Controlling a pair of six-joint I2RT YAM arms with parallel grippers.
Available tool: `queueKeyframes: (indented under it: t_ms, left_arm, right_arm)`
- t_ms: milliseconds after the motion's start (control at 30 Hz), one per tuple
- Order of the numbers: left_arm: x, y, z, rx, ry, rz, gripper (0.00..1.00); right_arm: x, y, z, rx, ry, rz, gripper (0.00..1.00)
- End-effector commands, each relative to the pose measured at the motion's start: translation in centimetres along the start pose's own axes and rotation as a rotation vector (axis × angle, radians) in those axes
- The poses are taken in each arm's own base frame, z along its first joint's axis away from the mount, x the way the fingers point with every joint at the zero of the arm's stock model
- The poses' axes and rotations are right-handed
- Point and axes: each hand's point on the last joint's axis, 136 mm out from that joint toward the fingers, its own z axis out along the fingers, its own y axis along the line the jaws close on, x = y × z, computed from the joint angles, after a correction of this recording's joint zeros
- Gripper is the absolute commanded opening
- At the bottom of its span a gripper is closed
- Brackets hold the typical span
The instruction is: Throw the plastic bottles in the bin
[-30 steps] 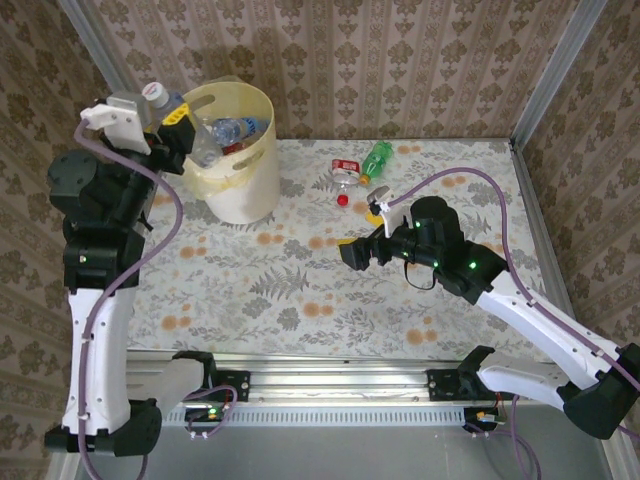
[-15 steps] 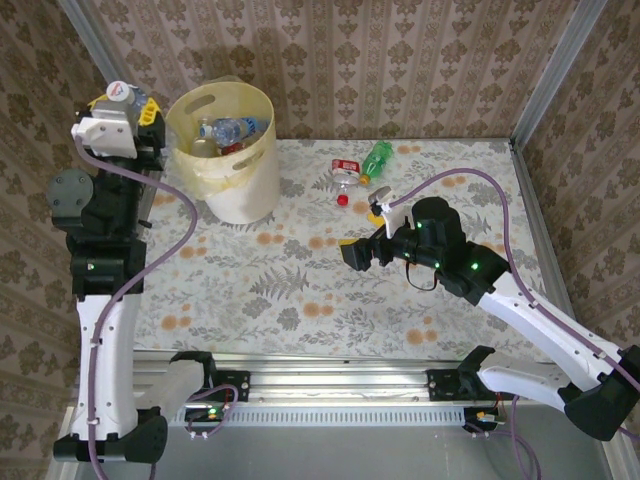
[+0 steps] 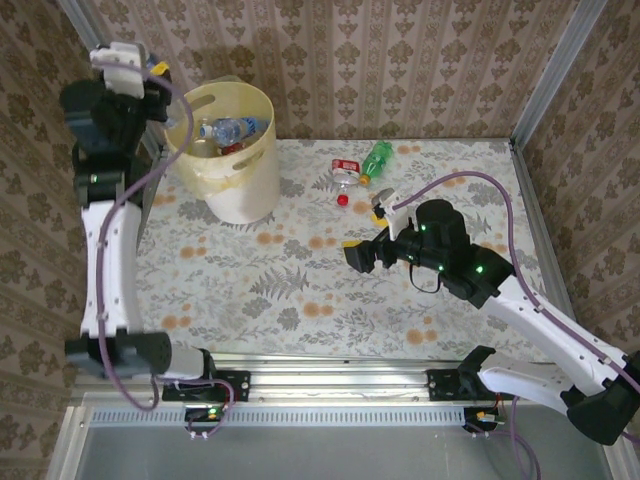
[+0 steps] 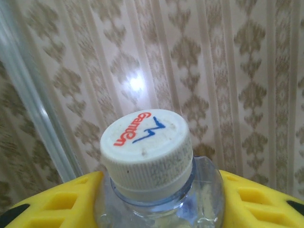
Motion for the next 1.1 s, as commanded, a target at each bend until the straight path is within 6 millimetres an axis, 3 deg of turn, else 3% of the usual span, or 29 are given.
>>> queueKeyframes:
  t_ms: [0, 33, 100, 133, 300, 400, 600, 833, 1067]
  left_arm:
    - [6.8, -1.2, 3.5, 0.093, 0.274, -0.049, 0.50]
    - [7.6, -1.5, 4.2, 0.113, 0.323, -0.053, 0.55]
    - [8.4, -2.0, 4.9, 0.123, 0.400, -0.071, 0.82]
    - [7.7, -2.3, 4.8, 0.138, 0.393, -0.077, 0.99]
    - [0.8, -3.0, 2.2, 0.138, 0.243, -0.085, 1.00]
    - [-1.7, -3.3, 0.3, 0.169, 0.179, -0.108, 1.00]
    - [-4.3, -2.3, -2.8, 0.126, 0.121, -0.134, 1.00]
    - [-6.1, -2.2, -6.4, 0.112, 0.044, -0.163, 1.00]
    - [-8.7, -4.1, -11.4, 0.201, -0.069, -0.190, 1.00]
  right_arm:
    - [0.9, -0.8, -0.5, 0.038, 0.013, -0.009, 1.00]
    - [1.0, -0.9, -0.5, 0.041, 0.015, -0.007, 1.00]
    - [1.2, -1.2, -0.8, 0.058, 0.018, -0.003, 1.00]
    - [1.2, -1.4, -0.9, 0.064, 0.018, -0.001, 1.00]
    - [2.0, -2.1, -1.1, 0.085, 0.018, 0.017, 1.00]
    - [2.3, -2.2, -0.9, 0.084, 0.017, 0.030, 1.00]
    - [2.2, -2.4, -1.0, 0.086, 0.016, 0.033, 1.00]
    - [2.9, -3.6, -0.8, 0.127, 0.036, 0.071, 1.00]
    - [3.9, -8.5, 0.1, 0.262, 0.116, 0.268, 1.00]
